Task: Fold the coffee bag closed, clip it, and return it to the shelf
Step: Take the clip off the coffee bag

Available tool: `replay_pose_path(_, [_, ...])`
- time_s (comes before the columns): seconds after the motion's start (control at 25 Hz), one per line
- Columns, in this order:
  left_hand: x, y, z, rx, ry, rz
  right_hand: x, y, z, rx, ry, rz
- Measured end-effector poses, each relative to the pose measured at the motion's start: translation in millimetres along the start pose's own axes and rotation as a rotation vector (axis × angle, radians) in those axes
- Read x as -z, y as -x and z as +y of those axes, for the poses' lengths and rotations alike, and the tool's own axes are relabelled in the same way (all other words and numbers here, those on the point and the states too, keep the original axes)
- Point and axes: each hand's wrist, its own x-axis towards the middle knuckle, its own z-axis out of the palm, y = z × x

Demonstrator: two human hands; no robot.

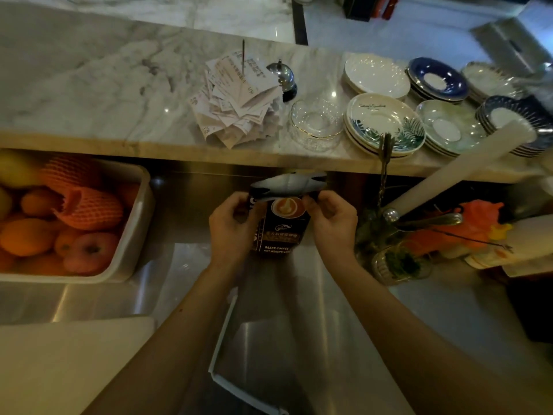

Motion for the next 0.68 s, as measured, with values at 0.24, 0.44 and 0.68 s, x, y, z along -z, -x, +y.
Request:
replay_pose_path(0.24, [0,66,50,-0.034,0.049,-0.031,48,56,-35,0.018,0.009,-0.017])
replay_pose_path(0.44, [-14,129,74,0.059,0.136,-0.034,94,114,-41,-0.052,-0.067,-0.016])
replay_pose_path(0.68, [-40,201,88,0.175,0.138,-0.025,148,165,-29,-0.044,-0.158,-0.045])
